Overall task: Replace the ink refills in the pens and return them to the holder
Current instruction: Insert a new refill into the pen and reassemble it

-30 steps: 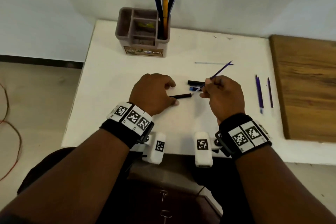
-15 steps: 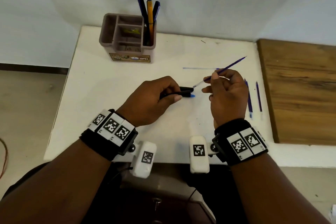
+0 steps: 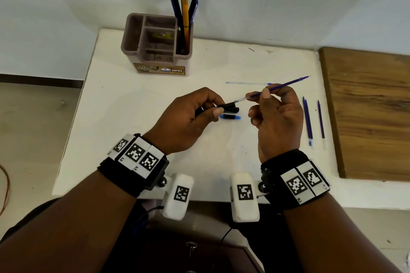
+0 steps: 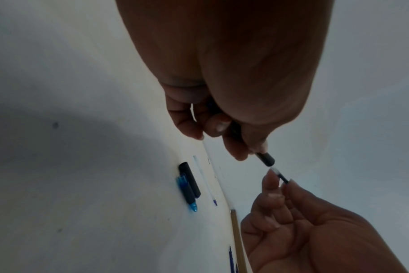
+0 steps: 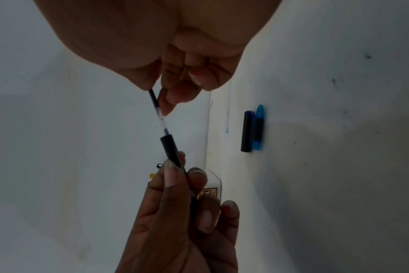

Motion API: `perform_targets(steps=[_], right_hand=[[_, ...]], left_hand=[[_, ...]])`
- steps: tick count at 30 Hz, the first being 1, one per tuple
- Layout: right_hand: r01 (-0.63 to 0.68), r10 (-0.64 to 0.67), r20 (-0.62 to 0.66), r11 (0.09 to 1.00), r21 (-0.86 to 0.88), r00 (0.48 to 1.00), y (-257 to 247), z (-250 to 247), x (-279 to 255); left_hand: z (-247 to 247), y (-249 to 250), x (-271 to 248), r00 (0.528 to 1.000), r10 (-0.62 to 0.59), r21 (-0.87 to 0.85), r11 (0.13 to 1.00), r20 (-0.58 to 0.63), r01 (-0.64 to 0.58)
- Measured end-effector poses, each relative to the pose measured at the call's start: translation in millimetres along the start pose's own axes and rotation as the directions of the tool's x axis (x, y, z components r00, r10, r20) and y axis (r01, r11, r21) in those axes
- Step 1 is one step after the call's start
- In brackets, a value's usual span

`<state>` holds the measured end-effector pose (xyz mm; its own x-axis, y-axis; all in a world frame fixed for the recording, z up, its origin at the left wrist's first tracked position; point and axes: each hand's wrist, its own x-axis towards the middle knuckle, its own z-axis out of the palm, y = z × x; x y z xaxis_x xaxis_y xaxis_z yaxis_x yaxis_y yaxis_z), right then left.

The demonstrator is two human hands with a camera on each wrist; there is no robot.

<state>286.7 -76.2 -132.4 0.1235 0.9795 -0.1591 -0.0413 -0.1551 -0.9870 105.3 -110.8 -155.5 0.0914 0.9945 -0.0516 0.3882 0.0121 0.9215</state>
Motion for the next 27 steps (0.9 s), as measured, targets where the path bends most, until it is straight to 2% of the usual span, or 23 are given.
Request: perform_targets(steps=[5,9,11,13,16,19,22,24,25,26,27], right_hand=[[-0.011,0.010,0.036,1.000,0.015,0.999,2.1,0.9,-1.6],[-0.036,0.050,0.176,0.996,-0.082,0.983,8.3,6.5,-7.4],[-0.080,0.096,0.206,0.993,-0.084,0.974,9.6,8.6,-9.2],[-0.100,0.104,0.117,0.994,-0.039,0.988,8.5,5.9,-5.2],[-0.024,0.023,-0.051,1.000,-0.006,0.998,8.9,-1.5,4.4],[0.011,-0.014,-0.033,0.995,-0.099,0.999,14.0,-0.8,5.3],[-0.027,0.028,0.008,0.990,-0.137,1.000,13.5,0.3,4.8],[-0.063,0.061,-0.020,0.990,-0.123,0.998,13.8,-3.0,8.5],[-0.064,0.059,-0.031,0.984,-0.169,0.998,16.0,-5.4,10.5],[-0.041,0.040,-0.009,0.956,-0.289,0.999,20.4,-8.1,12.9],[0.006,0.023,0.059,0.891,-0.454,0.998,26.5,-10.5,14.8]], left_hand=[[1.6,2.2,1.5,0.999,0.002,0.011,1.000,-0.043,-0.002],[3.1,2.4,1.4,0.999,0.021,-0.001,1.000,-0.041,-0.021],[1.3,2.0,2.0,0.998,0.026,0.015,1.000,-0.049,-0.026],[-1.9,1.8,2.8,0.998,0.020,0.010,1.000,-0.060,-0.019],[-3.7,1.9,3.0,0.998,0.011,0.002,1.000,-0.058,-0.011],[-3.2,1.9,2.9,0.998,0.010,0.007,1.000,-0.058,-0.010],[-6.2,0.0,4.2,0.998,0.005,0.024,1.000,-0.068,-0.003],[-9.8,-1.3,5.3,0.996,0.001,0.028,1.000,-0.086,0.002],[-11.5,-2.1,5.9,0.995,-0.003,0.028,1.000,-0.095,0.006],[-13.1,-3.3,6.5,0.995,-0.009,0.027,1.000,-0.101,0.011],[-14.3,-4.7,7.2,0.994,-0.014,0.024,1.000,-0.105,0.017]])
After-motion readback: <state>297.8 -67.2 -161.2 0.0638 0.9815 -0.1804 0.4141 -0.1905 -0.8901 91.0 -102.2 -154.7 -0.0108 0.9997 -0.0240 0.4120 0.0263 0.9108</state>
